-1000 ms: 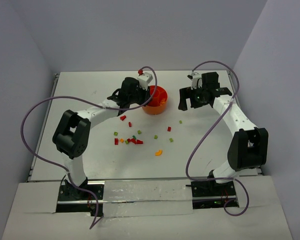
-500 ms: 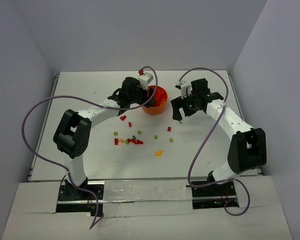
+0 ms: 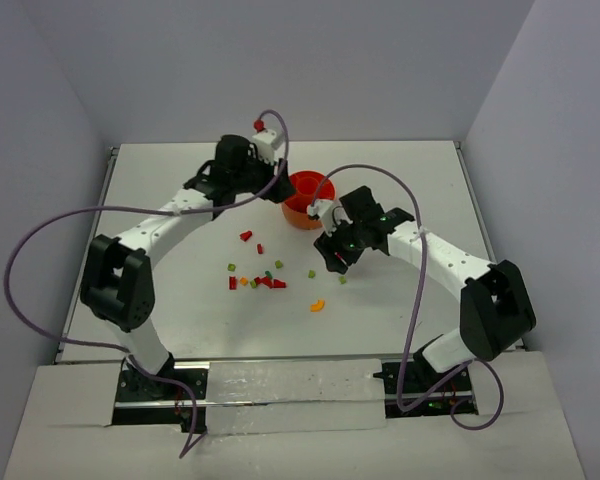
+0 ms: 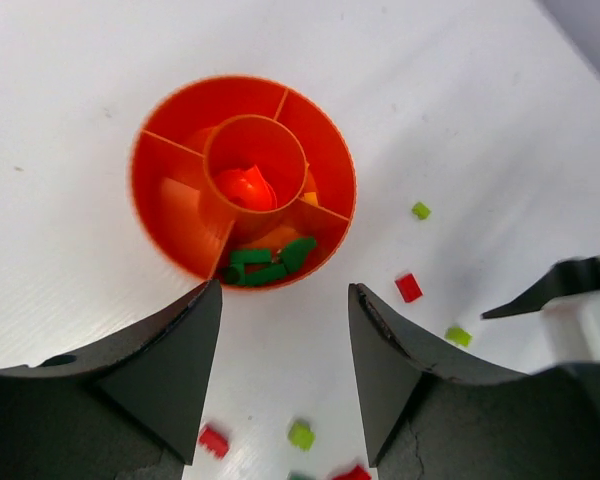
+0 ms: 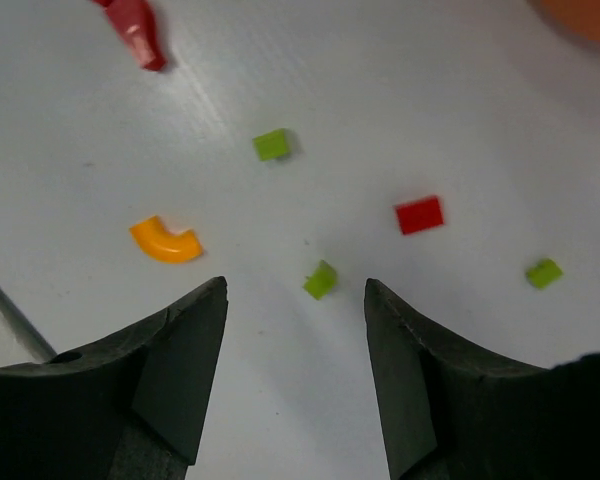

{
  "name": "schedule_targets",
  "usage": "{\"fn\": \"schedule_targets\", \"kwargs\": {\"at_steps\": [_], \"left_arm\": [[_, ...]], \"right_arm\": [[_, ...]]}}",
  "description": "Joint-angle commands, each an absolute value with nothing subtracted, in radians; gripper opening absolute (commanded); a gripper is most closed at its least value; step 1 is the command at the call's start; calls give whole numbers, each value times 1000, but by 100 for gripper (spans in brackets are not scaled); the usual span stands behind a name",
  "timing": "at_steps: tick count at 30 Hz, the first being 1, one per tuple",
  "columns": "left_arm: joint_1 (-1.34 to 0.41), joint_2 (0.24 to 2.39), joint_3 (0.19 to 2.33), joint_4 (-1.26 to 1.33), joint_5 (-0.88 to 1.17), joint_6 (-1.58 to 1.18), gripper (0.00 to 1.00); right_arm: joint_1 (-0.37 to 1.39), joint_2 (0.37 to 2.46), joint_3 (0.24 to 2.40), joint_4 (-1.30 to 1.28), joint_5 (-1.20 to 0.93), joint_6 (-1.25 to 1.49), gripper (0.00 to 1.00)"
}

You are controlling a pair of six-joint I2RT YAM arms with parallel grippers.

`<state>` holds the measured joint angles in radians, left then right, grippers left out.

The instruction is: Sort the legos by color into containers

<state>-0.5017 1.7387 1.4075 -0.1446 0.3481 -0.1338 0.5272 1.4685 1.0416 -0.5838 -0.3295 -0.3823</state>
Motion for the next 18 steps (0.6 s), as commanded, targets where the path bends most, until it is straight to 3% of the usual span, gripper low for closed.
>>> {"fn": "schedule_targets", "kwargs": {"at_steps": [1,6,18], "left_arm": [[-340,1602,1399,-290,671,-125,63],[-228,1471,1284,-327,761,-91,66],[-150,1329,1175,-333,704,-89,67]], "right_arm": [[610,1424,1011,-576,-381,-510,64],[707,1437,983,-567,-411,-635,65],[888,1528,946,-539,-348,-881,69]]}}
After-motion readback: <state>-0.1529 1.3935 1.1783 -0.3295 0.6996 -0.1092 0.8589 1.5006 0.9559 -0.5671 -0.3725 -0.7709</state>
